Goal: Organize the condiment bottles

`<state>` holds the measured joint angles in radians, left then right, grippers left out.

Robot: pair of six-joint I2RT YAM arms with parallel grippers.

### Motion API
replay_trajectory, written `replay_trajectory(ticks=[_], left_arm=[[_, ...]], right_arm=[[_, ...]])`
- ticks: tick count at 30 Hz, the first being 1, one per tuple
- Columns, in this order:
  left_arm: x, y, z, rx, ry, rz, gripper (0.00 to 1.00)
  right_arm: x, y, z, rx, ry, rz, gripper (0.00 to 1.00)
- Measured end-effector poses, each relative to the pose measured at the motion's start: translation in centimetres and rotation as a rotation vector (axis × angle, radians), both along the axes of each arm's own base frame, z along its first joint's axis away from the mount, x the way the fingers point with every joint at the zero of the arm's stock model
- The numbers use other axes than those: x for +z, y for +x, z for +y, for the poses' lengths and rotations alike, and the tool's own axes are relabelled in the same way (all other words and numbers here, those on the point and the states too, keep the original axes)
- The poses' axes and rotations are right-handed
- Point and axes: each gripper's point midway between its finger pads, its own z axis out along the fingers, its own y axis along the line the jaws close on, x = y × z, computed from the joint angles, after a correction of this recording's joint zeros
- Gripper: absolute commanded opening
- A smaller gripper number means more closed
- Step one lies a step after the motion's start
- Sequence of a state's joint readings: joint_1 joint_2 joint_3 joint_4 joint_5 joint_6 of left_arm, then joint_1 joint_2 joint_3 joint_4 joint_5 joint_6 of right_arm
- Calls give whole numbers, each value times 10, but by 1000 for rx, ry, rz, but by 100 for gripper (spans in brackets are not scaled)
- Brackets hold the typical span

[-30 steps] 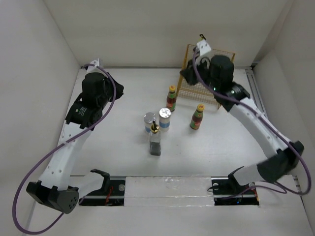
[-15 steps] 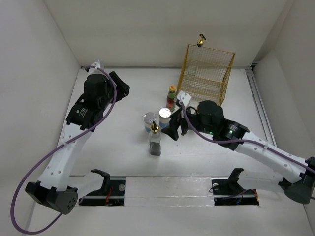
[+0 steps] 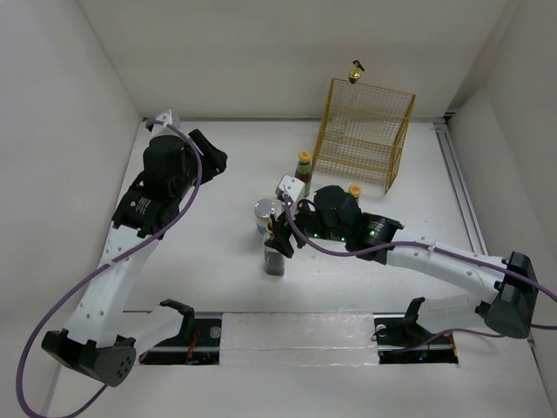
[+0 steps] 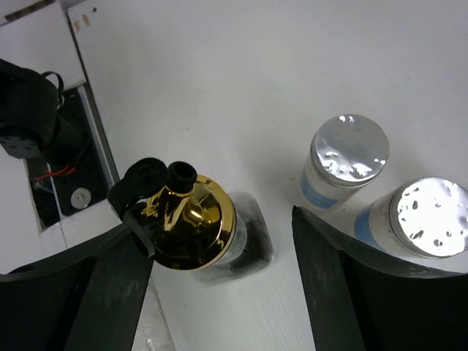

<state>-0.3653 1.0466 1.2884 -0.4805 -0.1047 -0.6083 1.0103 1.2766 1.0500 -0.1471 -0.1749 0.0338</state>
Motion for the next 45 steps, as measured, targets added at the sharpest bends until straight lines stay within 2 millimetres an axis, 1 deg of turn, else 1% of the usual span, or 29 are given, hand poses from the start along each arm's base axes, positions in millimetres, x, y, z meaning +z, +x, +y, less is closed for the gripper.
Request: replay_trajectory(ticks=[3,6,9,10,12,13,14,16,17,18,21,22,24,25,27,29,30,33,34,36,38,40,41,42,43,44,45], left_arm=[[0,0,0,-2,-2,-1,50],[-2,-1,-1,-6,-1,4,50],[-2,-1,-2,-8,-7,5,50],[-2,-1,-2,-10,-7,5,50],[-4,-2,-2,-13,-9,9,50],[-4,-3,-3,-14,-9,11,50],[-5,-3,-3,-14,-9,12,50],[-5,-3,-3,-15,-10,13,50],[-5,-3,-3,-15,-10,13,50],[-5,-3,-3,-14,-10,13,50],[-5,-4,-2,-14,-13,11,50],[-4,-5,-2,-14,-14,9,50],[-4,-6,-2,-14,-16,5,51],[-4,-7,-2,-15,-16,5,51],[-5,-8,-1,-16,-16,7,51],[-5,-8,-2,-16,-17,8,51],[-6,-8,-2,-15,-18,9,51],[-6,-8,-2,-17,-22,11,51],[-6,-8,-2,-17,-24,11,51],[-7,-8,-3,-19,-25,12,51],[-6,-8,-4,-25,-27,12,51],[-6,-9,-5,-30,-30,11,51],[-6,-9,-5,-32,-31,11,51],[-5,-9,-5,-34,-32,11,51],[-5,-10,-5,-35,-32,9,51],[-5,-9,-6,-35,-33,7,51],[-6,-10,-6,-35,-33,7,51]], right_arm=[[5,4,4,-8,21,-21,72],[8,9,8,-17,39,-37,61],[7,14,13,-23,50,-46,54],[6,15,14,-24,51,-47,45],[4,16,16,-27,45,-48,37],[3,16,17,-26,45,-50,32],[4,16,18,-26,48,-52,22],[4,16,18,-24,49,-53,17],[4,15,19,-22,49,-54,12],[4,15,19,-21,50,-54,8],[6,14,17,-25,29,-46,3],[11,14,16,-28,21,-44,1],[30,17,14,-38,25,-49,0],[47,20,13,-45,42,-60,0],[94,31,9,-71,111,-102,0],[144,44,-3,-110,193,-157,0],[176,52,-13,-140,247,-198,0],[253,73,-50,-231,368,-306,0],[274,80,-66,-269,399,-343,0],[308,94,-94,-342,437,-408,0],[334,111,-120,-416,458,-469,0],[348,131,-140,-485,452,-513,0],[352,145,-150,-525,445,-531,0],[353,159,-159,-561,431,-541,0],[349,176,-167,-600,404,-544,0],[345,191,-174,-633,382,-541,0],[336,210,-183,-673,354,-533,0]])
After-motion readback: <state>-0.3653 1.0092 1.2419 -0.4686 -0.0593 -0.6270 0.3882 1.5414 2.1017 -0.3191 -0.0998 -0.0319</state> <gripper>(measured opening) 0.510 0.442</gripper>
